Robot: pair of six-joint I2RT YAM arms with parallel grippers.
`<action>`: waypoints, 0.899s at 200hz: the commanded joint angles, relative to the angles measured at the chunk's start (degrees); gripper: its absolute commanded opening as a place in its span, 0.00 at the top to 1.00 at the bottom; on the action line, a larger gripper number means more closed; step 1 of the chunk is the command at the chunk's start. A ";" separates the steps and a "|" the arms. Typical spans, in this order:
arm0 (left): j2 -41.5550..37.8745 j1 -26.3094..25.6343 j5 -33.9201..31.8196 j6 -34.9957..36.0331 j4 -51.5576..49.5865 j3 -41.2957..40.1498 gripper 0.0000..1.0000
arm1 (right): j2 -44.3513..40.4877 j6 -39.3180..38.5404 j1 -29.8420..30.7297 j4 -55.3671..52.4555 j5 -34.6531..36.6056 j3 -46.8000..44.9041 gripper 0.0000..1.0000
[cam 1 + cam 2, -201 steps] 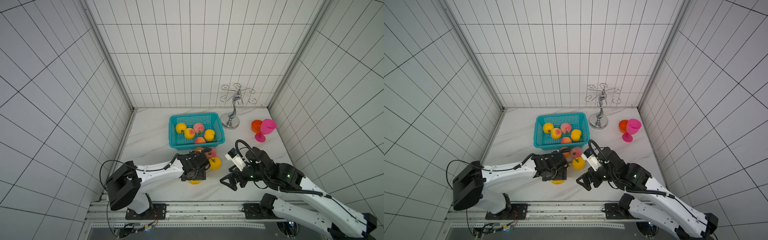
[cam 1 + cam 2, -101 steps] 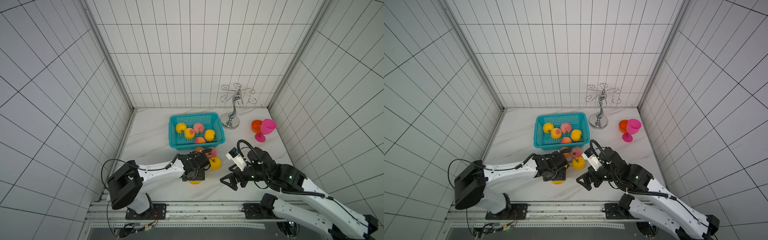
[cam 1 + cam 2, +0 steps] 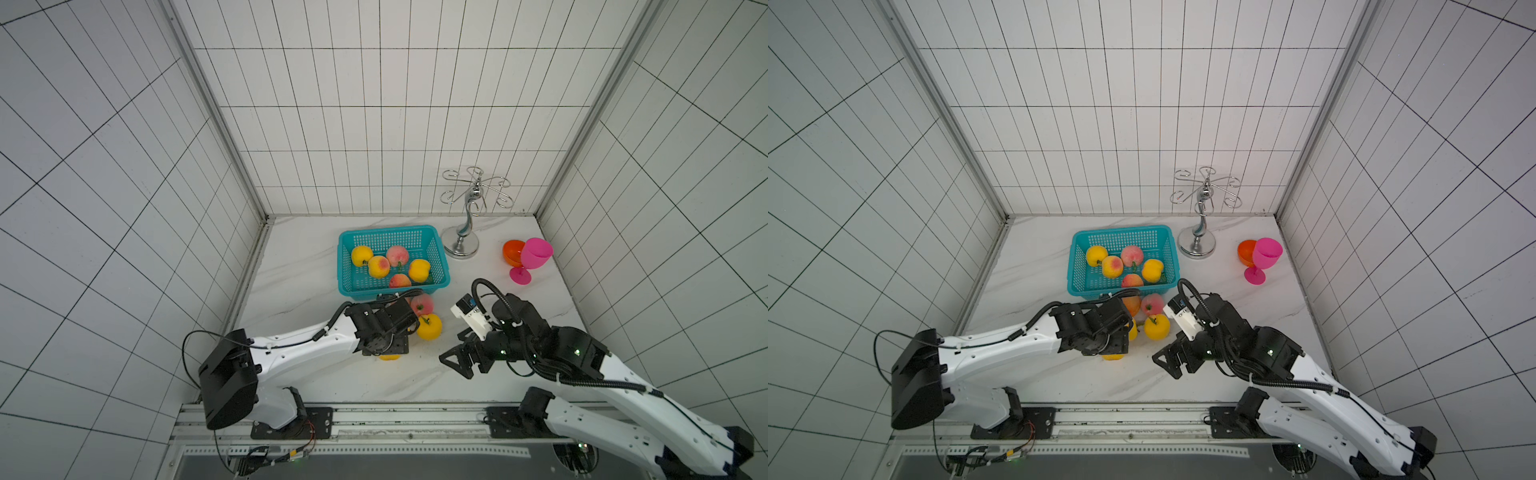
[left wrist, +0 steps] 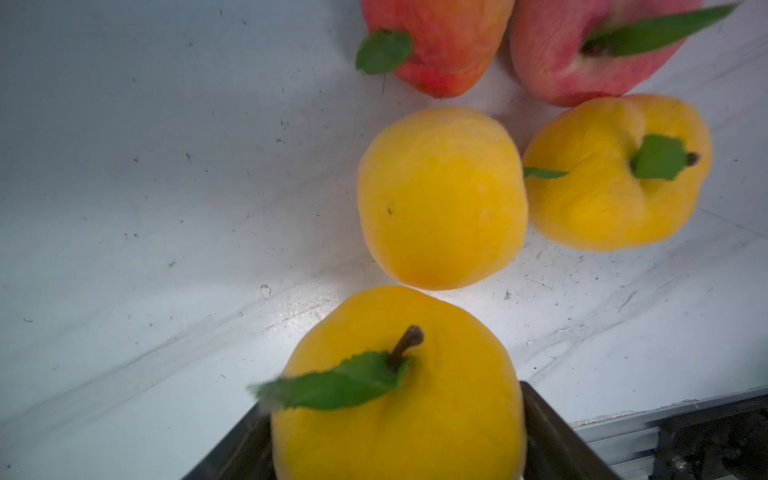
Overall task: Put the peaches into the basket
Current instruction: Pick up the peach from the center of the board.
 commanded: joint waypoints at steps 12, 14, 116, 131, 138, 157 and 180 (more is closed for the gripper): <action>-3.39 2.05 -3.04 2.33 -4.69 4.20 0.25 | -0.11 0.24 0.38 -0.84 2.59 3.42 0.01; -3.51 2.27 -3.08 2.64 -4.80 4.49 0.25 | -0.07 0.24 0.37 -0.91 2.71 3.53 0.01; -1.96 17.63 -2.86 17.50 -7.11 18.56 0.25 | 5.66 -2.49 0.30 -0.85 6.57 10.52 0.01; -0.61 20.03 -2.25 19.62 -6.82 20.18 0.25 | 7.22 -2.67 0.33 0.10 6.35 11.67 0.02; 0.07 21.04 -1.93 20.46 -6.59 20.95 0.25 | 7.96 -2.90 0.35 0.38 6.34 12.33 0.02; 2.10 23.54 -1.12 22.84 -6.07 22.97 0.25 | 10.44 -3.91 0.30 0.40 6.11 14.23 0.01; 4.65 26.52 0.16 25.35 -4.59 24.73 0.24 | 13.33 -5.44 0.07 0.78 5.63 16.30 0.01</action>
